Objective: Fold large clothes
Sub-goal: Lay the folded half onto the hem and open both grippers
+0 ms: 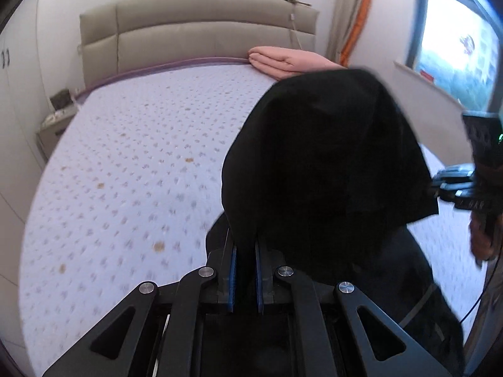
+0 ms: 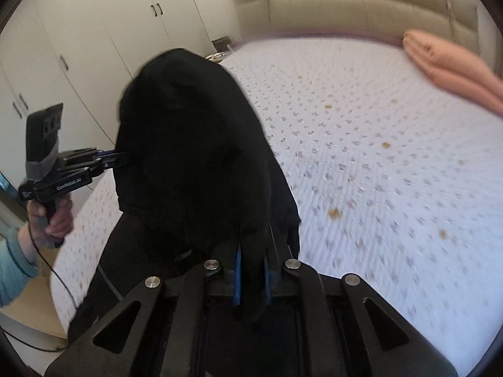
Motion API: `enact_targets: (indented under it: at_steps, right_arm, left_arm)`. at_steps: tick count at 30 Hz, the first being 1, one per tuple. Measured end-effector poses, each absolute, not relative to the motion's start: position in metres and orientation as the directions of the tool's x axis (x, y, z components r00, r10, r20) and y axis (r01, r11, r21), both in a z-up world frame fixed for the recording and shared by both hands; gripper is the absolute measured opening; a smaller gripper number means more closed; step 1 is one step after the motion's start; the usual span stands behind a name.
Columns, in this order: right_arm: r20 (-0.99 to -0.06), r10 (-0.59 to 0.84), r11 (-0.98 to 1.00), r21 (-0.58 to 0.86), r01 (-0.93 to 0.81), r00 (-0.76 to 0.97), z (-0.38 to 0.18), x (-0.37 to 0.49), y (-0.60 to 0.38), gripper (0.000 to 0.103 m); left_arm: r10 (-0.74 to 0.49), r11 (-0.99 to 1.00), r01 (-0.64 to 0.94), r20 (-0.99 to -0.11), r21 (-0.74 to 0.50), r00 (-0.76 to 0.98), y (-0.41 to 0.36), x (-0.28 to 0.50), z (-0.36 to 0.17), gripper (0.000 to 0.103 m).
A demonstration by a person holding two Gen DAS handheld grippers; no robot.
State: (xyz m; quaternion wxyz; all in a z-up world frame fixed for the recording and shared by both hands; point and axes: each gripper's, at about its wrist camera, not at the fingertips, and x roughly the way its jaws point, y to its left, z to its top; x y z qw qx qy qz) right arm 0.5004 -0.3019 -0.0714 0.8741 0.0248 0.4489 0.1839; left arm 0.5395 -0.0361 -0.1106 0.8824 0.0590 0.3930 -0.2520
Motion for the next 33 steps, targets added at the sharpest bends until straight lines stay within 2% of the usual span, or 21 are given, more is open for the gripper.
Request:
enact_targets:
  at_steps: [5,7,13,15,17,20,21,22,25,27,29,33]
  right_arm:
    - [-0.786,0.262,0.952,0.113,-0.286,0.561,-0.062,0.408,-0.285,0.011]
    - [-0.81,0.237,0.955,0.093,-0.28,0.537,-0.072,0.376,-0.28,0.011]
    - [-0.911,0.122,0.985,0.062,-0.162,0.393,-0.145,0.333,-0.288,0.01]
    - [-0.931,0.119,0.99,0.087,-0.107,0.345,-0.158,0.331,-0.299,0.011]
    - [-0.925,0.135,0.991,0.12,-0.066,0.355,-0.149,0.33,-0.305,0.011]
    - [-0.896,0.183,0.982,0.185,-0.035,0.405,-0.12,0.326,-0.315,0.02]
    - [-0.883,0.199,0.978,0.209,-0.023,0.425,-0.109,0.328,-0.316,0.03]
    - [-0.87,0.224,0.97,0.243,-0.013,0.438,-0.097,0.333,-0.318,0.034]
    - [-0.83,0.281,0.949,0.316,-0.01,0.482,-0.067,0.352,-0.311,0.035]
    - [-0.809,0.3,0.942,0.334,-0.024,0.506,-0.051,0.368,-0.297,0.045]
    - [-0.797,0.305,0.941,0.336,-0.036,0.521,-0.044,0.377,-0.276,0.055]
    - [-0.834,0.294,0.951,0.306,-0.054,0.467,-0.063,0.401,-0.242,0.057]
  left_arm:
    - [-0.323,0.857,0.514,-0.736,0.04,0.595,-0.027,0.446,-0.118,0.009]
    - [-0.294,0.834,0.547,-0.774,0.079,0.561,-0.025,0.413,-0.133,0.009]
    - [-0.178,0.824,0.564,-0.919,0.057,0.353,0.002,0.357,-0.216,0.011]
    - [-0.172,0.851,0.525,-0.923,0.037,0.344,0.017,0.355,-0.216,0.011]
    - [-0.183,0.885,0.465,-0.906,0.017,0.382,0.033,0.362,-0.195,0.011]
    - [-0.197,0.905,0.425,-0.87,0.016,0.452,0.04,0.378,-0.157,0.012]
    - [-0.205,0.905,0.424,-0.861,0.013,0.465,0.038,0.383,-0.147,0.014]
    - [-0.22,0.905,0.426,-0.848,0.007,0.482,0.034,0.389,-0.132,0.014]
    - [-0.301,0.891,0.453,-0.78,-0.026,0.548,0.008,0.409,-0.082,0.016]
    - [-0.367,0.873,0.482,-0.745,-0.069,0.558,-0.017,0.423,-0.061,0.019]
    - [-0.408,0.849,0.521,-0.734,-0.088,0.542,-0.046,0.441,-0.055,0.021]
    - [-0.409,0.826,0.552,-0.796,-0.115,0.446,-0.082,0.448,-0.087,0.022]
